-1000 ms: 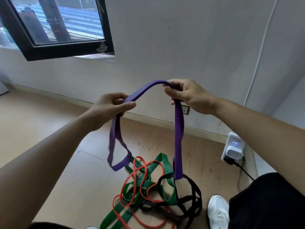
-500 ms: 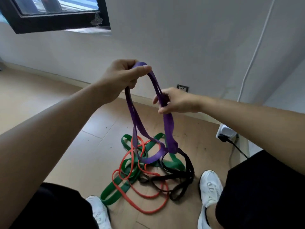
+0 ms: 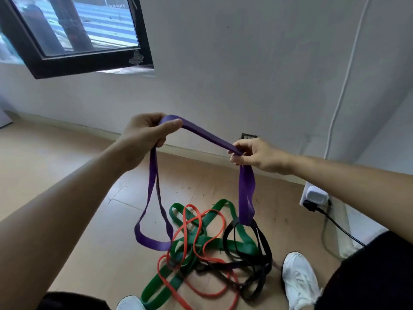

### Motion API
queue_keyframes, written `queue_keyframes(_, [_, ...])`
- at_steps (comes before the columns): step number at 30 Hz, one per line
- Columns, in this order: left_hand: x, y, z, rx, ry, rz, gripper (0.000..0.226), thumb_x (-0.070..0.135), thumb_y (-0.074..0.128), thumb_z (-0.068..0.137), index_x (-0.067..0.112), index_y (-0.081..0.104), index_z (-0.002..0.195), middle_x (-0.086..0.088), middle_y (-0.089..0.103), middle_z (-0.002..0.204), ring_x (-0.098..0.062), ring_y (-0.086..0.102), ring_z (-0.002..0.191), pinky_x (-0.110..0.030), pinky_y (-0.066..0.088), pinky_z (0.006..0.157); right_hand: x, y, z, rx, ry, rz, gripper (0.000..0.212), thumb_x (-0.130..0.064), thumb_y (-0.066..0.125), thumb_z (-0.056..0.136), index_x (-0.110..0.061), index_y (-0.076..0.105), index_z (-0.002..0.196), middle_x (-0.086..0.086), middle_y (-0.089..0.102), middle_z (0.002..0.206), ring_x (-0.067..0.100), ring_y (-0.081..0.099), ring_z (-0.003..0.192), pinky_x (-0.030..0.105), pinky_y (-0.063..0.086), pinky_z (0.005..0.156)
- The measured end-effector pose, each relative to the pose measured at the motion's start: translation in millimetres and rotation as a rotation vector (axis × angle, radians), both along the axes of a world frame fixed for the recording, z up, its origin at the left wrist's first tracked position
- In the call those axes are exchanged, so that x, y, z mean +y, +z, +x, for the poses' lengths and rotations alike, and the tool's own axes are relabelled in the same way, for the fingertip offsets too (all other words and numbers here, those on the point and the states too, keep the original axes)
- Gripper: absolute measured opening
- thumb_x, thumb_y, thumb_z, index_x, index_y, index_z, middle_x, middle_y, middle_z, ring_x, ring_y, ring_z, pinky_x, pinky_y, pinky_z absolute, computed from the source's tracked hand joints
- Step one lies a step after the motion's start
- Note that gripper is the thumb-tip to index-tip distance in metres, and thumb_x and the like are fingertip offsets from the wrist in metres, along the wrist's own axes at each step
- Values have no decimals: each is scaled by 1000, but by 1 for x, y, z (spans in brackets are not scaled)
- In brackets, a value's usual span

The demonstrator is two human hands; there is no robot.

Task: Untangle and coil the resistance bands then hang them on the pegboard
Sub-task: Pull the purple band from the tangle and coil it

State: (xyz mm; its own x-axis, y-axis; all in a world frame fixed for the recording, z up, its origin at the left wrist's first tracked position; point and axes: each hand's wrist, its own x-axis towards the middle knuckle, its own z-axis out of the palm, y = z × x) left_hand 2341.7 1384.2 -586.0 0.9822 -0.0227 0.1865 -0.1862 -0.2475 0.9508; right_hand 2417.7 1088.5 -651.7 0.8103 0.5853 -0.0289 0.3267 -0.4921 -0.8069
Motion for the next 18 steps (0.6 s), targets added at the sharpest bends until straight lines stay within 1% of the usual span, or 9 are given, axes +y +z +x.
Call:
queue_keyframes(3, [-3, 7, 1, -24, 89, -158, 30, 49, 83, 71, 21, 71, 74, 6, 43, 61, -10, 38, 55, -21, 36, 57, 9, 8, -4, 2, 31, 20, 23, -19, 72, 93, -14, 66, 115, 9, 69, 102, 20, 69, 90, 34, 61, 83])
queue_keyframes(6, [-10, 16, 0, -27, 114, -296, 19, 39, 76, 81, 23, 71, 73, 7, 43, 62, -9, 39, 56, -21, 37, 60, 22, -4, -7, 29, 41, -10, 28, -11, 74, 88, -10, 65, 114, 10, 71, 105, 26, 71, 96, 37, 62, 85])
queue_keyframes(9, [-19, 16, -1, -40, 45, -186, 18, 37, 74, 84, 21, 70, 80, 4, 43, 65, -9, 39, 58, -21, 38, 60, 35, -38, -10, 124, 70, -94, 30, -15, 77, 87, -1, 65, 110, 17, 71, 107, 29, 70, 101, 44, 59, 92])
queue_keyframes(11, [-22, 9, -5, -12, 3, -70, 21, 38, 73, 83, 18, 68, 82, 4, 43, 65, -10, 39, 58, -23, 37, 60, 41, -62, -12, 182, 80, -134, 29, -17, 78, 87, 0, 67, 107, 17, 72, 107, 28, 70, 100, 40, 58, 91])
queue_keyframes(13, [-22, -1, -8, 33, -40, 3, 20, 39, 74, 80, 20, 68, 78, 5, 44, 63, -10, 39, 58, -24, 36, 59, 40, -93, -11, 261, 50, -134, 30, -14, 81, 83, -5, 69, 109, 13, 73, 109, 26, 70, 103, 38, 59, 90])
queue_keyframes(15, [-18, -12, -11, 71, -73, 42, 16, 37, 74, 79, 26, 69, 69, 8, 45, 60, -9, 39, 57, -23, 35, 58, 31, -130, -12, 330, 15, -155, 53, -17, 87, 78, -12, 65, 126, 10, 69, 122, 25, 66, 114, 36, 56, 97])
queue_keyframes(16, [-14, -18, -11, 84, -83, 52, 17, 37, 75, 79, 27, 70, 66, 10, 45, 58, -9, 39, 57, -22, 35, 58, 26, -151, -16, 354, -20, -189, 67, -19, 88, 76, -13, 58, 136, 9, 63, 132, 25, 61, 123, 34, 52, 100])
queue_keyframes(17, [-11, -23, -12, 94, -79, 56, 16, 36, 75, 79, 27, 70, 67, 10, 44, 58, -9, 39, 57, -22, 36, 57, 21, -171, -22, 370, -53, -229, 78, -19, 88, 76, -11, 50, 144, 9, 56, 140, 25, 56, 128, 31, 47, 100])
queue_keyframes(18, [-7, -27, -13, 102, -63, 51, 16, 36, 75, 79, 25, 69, 69, 9, 44, 58, -10, 39, 57, -21, 36, 57, 15, -194, -29, 391, -87, -268, 81, -17, 87, 77, -8, 46, 146, 8, 53, 141, 24, 53, 129, 26, 43, 98])
